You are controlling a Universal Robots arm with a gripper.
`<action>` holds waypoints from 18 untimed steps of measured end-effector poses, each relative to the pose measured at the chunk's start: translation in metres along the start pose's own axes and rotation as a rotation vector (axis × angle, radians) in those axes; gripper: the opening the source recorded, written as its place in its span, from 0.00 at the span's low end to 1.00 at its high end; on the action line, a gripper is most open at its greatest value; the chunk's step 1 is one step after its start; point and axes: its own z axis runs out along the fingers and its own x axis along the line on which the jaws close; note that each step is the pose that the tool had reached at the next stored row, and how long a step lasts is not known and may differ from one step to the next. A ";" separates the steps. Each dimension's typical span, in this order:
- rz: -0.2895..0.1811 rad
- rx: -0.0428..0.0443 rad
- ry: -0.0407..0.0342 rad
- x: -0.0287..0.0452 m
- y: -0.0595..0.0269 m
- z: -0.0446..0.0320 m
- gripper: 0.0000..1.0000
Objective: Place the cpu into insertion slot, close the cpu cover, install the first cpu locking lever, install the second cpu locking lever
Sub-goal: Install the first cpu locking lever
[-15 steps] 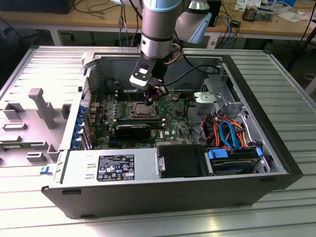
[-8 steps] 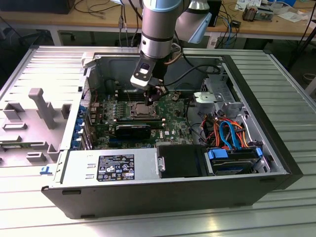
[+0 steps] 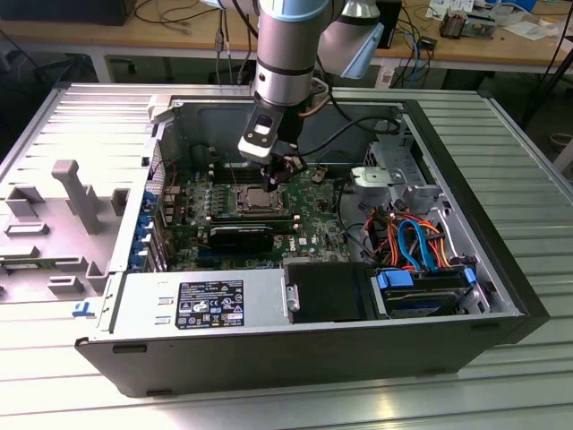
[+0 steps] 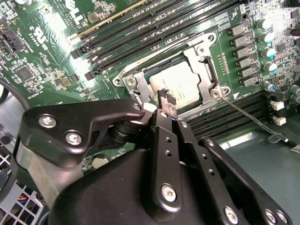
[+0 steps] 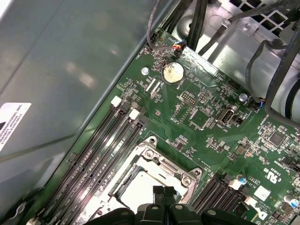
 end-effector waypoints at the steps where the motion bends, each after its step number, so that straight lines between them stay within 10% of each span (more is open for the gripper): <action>1: -0.003 0.0000 -0.0002 0.0000 0.0000 0.0000 0.11; 18: -0.046 0.0004 -0.0032 0.0000 0.0000 0.0000 0.11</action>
